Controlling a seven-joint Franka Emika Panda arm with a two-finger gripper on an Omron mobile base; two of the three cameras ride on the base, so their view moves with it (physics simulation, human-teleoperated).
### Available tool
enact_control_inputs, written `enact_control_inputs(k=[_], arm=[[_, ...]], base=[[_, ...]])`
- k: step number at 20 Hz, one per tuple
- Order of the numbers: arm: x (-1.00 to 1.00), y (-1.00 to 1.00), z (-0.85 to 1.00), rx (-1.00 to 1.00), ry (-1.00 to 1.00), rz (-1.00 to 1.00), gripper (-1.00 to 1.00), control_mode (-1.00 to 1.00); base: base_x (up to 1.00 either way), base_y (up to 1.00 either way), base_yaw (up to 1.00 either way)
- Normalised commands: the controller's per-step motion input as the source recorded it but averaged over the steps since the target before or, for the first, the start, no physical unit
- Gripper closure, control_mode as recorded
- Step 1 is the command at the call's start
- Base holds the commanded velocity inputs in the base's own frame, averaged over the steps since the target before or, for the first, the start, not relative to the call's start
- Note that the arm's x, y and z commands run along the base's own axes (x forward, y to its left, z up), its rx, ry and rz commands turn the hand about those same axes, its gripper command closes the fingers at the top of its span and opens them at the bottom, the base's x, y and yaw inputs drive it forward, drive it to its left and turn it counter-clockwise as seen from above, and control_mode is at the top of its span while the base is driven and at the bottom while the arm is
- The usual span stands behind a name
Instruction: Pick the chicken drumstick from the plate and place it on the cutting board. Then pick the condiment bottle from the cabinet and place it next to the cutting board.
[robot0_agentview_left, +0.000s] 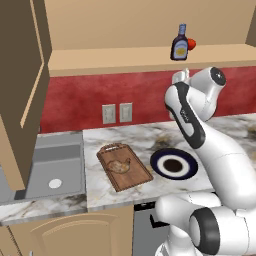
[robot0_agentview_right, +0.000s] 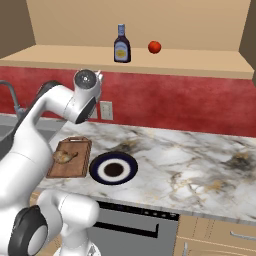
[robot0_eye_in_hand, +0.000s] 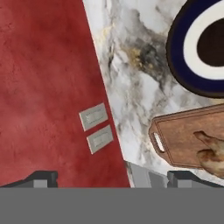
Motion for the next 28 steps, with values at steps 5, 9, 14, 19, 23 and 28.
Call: enact_control_inputs(k=[5,9,14,19,23,28], arm=[[0.00,-0.19,0.04,0.11,0.00,-0.11,-1.00,-1.00],[0.00,-0.18,0.00,0.12,0.00,-0.12,-1.00,-1.00],[0.00,-0.21,0.00,0.13,0.00,-0.10,-1.00,-1.00],[0.00,-0.23,0.00,0.14,0.00,-0.09,-1.00,-1.00],[0.02,-0.24,0.00,0.12,0.03,-0.08,-1.00,-1.00],[0.00,-0.22,0.00,0.10,0.03,-0.04,-1.00,-1.00]], base=[[0.00,0.00,0.00],[0.00,0.00,0.00],[0.00,0.00,0.00],[0.00,0.00,0.00],[0.00,0.00,0.00],[0.00,0.00,0.00]])
